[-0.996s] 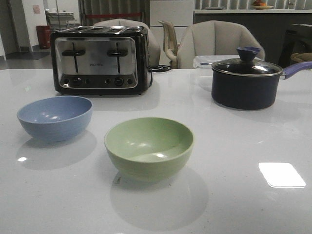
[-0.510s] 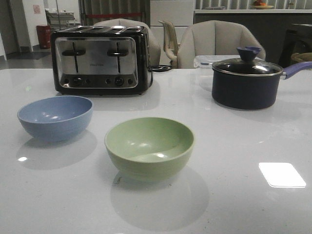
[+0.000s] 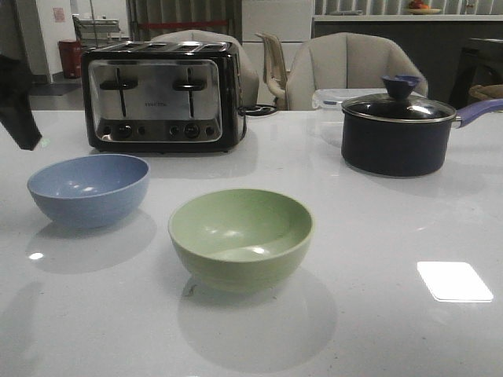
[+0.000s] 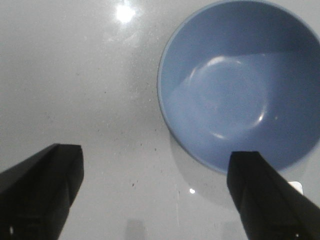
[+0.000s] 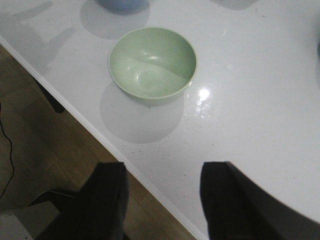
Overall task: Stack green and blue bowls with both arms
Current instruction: 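Lower the left gripper onto the light blue bowl rim and grasp, then lift the blue bowl and carry it over the green bowl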
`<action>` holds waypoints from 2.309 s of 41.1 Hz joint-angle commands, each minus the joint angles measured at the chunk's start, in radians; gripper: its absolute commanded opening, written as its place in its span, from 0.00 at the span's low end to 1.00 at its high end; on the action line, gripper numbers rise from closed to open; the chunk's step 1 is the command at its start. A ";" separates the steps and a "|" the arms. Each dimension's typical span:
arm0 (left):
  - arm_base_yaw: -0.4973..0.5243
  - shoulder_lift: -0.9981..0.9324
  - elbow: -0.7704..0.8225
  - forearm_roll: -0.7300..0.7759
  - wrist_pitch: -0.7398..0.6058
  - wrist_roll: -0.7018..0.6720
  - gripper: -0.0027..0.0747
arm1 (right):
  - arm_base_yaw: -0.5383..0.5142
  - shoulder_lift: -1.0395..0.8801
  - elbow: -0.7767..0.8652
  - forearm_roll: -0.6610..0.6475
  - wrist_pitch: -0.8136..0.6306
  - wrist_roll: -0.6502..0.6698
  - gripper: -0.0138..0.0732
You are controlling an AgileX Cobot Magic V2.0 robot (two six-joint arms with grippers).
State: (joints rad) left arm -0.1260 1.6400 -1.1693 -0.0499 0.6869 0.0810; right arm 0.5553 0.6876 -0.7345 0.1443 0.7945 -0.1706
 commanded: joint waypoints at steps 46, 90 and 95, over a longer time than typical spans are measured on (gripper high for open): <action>-0.001 -0.022 -0.137 -0.130 -0.017 0.117 0.16 | -0.002 -0.002 -0.026 0.003 -0.064 -0.012 0.67; -0.367 0.078 -0.231 -0.411 0.046 0.306 0.16 | -0.002 -0.002 -0.026 0.003 -0.064 -0.012 0.67; -0.367 0.119 -0.239 -0.411 0.048 0.306 0.16 | -0.002 -0.002 -0.026 0.003 -0.064 -0.012 0.67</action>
State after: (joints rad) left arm -0.4850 1.7881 -1.3684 -0.4249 0.7700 0.3939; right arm 0.5553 0.6876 -0.7345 0.1443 0.7945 -0.1706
